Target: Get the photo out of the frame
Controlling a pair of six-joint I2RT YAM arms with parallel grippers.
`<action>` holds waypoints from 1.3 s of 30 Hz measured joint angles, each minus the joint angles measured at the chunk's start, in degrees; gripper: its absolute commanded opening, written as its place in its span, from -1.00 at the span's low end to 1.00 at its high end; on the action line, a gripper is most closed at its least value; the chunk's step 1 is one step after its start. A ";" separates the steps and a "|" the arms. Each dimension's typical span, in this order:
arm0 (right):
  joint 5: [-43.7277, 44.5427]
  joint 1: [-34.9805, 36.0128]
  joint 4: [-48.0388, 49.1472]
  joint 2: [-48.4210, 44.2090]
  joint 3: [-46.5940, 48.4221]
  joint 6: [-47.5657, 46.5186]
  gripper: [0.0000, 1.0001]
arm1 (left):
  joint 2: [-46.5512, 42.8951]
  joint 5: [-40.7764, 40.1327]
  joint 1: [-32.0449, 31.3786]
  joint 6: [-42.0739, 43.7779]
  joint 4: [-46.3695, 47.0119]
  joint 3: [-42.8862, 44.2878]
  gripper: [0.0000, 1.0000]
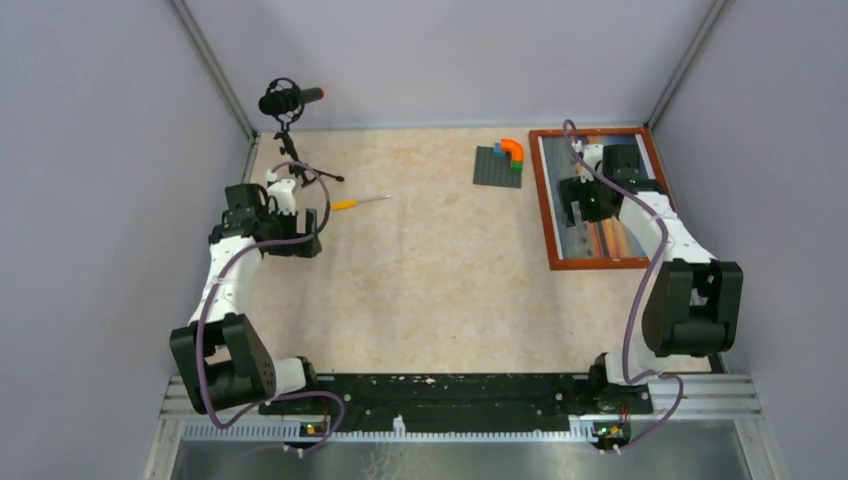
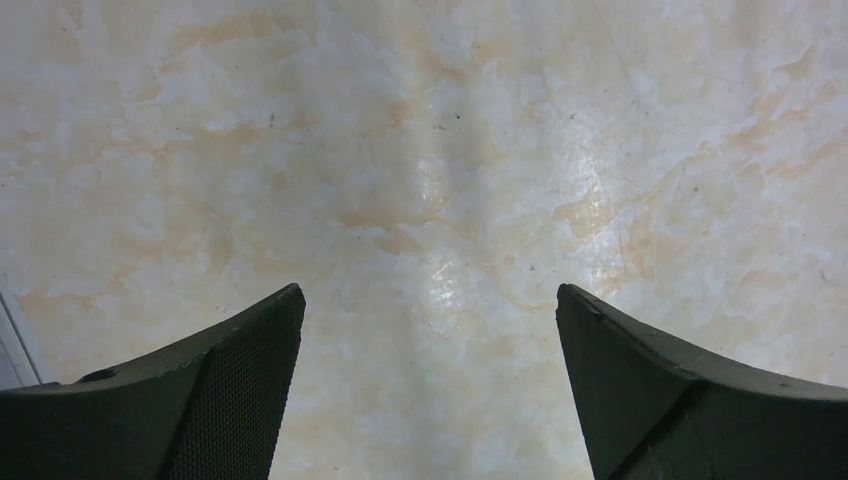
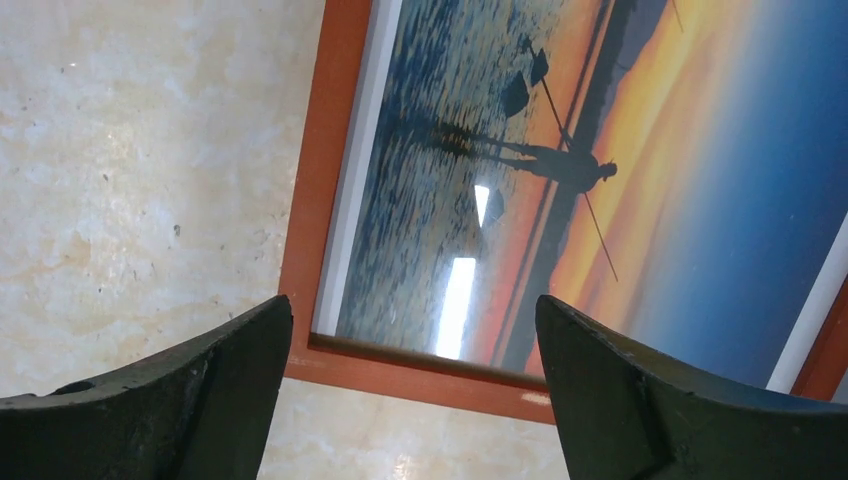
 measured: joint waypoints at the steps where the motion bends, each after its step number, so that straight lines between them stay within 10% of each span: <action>1: 0.31 0.22 -0.26 0.85 0.83 -0.04 0.80 | 0.07 -0.07 0.00 -0.24 -0.42 0.28 0.97; 39: 7.76 9.88 -0.37 36.15 28.30 2.08 -0.32 | -2.03 -1.84 -0.07 -4.04 -4.68 7.93 0.97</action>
